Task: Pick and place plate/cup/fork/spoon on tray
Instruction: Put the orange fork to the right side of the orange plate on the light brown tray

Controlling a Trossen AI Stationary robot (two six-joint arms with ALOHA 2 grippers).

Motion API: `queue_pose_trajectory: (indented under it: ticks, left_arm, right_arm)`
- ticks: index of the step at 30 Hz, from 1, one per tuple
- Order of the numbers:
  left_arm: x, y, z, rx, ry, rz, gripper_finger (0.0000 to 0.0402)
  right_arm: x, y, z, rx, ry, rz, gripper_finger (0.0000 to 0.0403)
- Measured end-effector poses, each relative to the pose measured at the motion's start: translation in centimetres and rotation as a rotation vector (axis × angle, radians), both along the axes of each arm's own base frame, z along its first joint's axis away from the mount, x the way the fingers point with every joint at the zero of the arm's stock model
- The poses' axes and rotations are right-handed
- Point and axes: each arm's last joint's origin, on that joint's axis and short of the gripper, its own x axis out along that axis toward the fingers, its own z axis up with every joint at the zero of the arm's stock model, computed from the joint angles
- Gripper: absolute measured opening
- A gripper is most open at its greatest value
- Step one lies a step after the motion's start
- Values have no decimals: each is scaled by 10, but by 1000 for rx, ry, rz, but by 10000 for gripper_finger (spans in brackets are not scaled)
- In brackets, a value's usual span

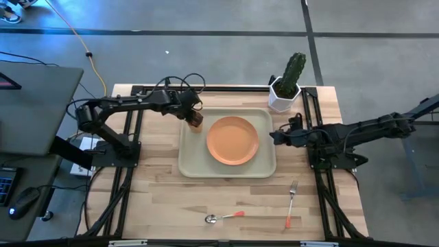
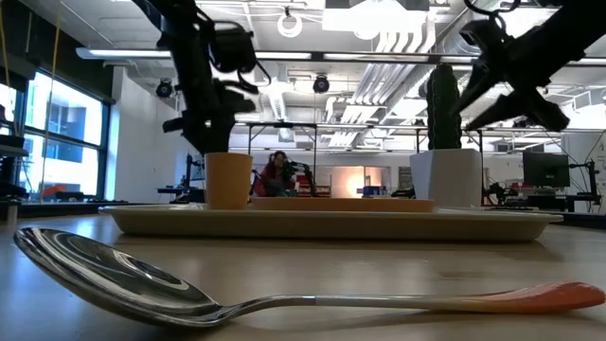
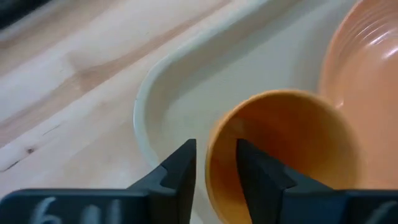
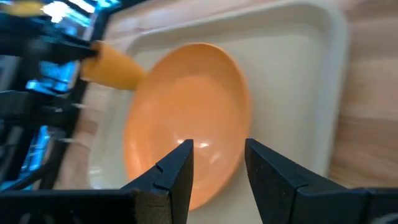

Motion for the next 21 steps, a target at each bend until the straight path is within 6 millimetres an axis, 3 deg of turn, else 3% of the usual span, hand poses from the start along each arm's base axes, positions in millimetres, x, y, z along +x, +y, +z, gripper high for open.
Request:
queue_pose_trajectory:
  ticks: [7,12,21]
  left_arm:
    - [-21,-14,59,192,-168,24,117]
    - [-38,-31,92,293,-285,-66,117]
    - [-48,-73,128,420,-491,-294,117]
  right_arm:
    - [3,12,-11,73,52,-4,135]
    - [13,25,-18,115,97,-1,123]
    - [60,68,9,110,287,47,85]
